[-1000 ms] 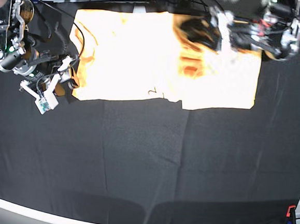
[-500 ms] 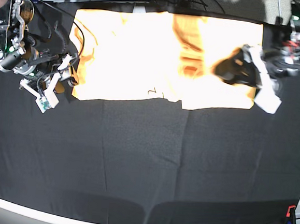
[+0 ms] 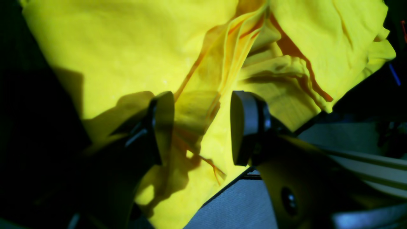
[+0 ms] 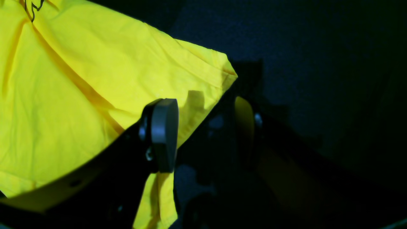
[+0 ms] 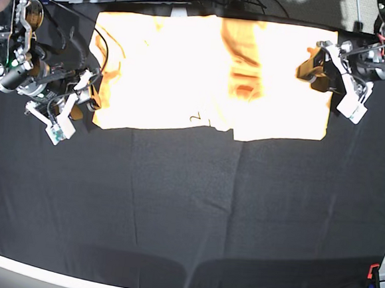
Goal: Layout the t-shirt on the table in an organized manner, then fold the t-shirt properly
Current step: 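Fold the held end inward toward the shirt's middle with the left gripper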
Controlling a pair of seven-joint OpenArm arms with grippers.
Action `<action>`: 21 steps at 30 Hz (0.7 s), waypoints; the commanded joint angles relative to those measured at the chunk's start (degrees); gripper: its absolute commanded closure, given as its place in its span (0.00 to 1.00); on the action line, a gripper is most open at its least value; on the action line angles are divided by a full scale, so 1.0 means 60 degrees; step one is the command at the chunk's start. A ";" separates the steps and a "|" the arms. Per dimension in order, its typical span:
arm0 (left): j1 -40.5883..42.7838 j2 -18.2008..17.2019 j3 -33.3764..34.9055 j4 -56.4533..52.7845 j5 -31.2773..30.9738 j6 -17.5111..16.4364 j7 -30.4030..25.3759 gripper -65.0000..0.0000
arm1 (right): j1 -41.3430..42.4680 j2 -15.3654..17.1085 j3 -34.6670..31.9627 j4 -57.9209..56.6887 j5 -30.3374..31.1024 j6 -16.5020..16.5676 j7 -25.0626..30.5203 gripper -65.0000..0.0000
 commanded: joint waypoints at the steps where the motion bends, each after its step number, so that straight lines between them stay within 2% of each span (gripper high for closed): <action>1: 0.0029 -0.0080 -0.0044 0.0160 -0.0197 -0.0057 -0.0193 0.64 | 0.0113 0.0135 0.0069 0.0138 0.0098 0.0004 0.0208 0.57; 5: 0.0044 -0.0080 -0.0044 0.0160 -0.0193 -0.0057 -0.0197 0.71 | 0.0113 0.0135 0.0069 0.0138 0.0098 0.0004 0.0204 0.57; 11: 0.0084 -0.0084 0.0011 0.0160 -0.0193 -0.0057 -0.0186 0.71 | 0.0113 0.0135 0.0069 0.0138 0.0098 0.0004 0.0208 0.57; 15: 0.0124 -0.0084 0.0444 0.0168 -0.0044 -0.0057 -0.0215 0.71 | 0.0113 0.0138 0.0069 0.0138 0.0098 0.0004 0.0219 0.57; 21: 0.0124 -0.0087 0.1362 0.0594 0.2747 -0.0057 -0.1457 0.71 | 0.0113 0.0138 0.0069 0.0138 0.0091 0.0004 0.0299 0.57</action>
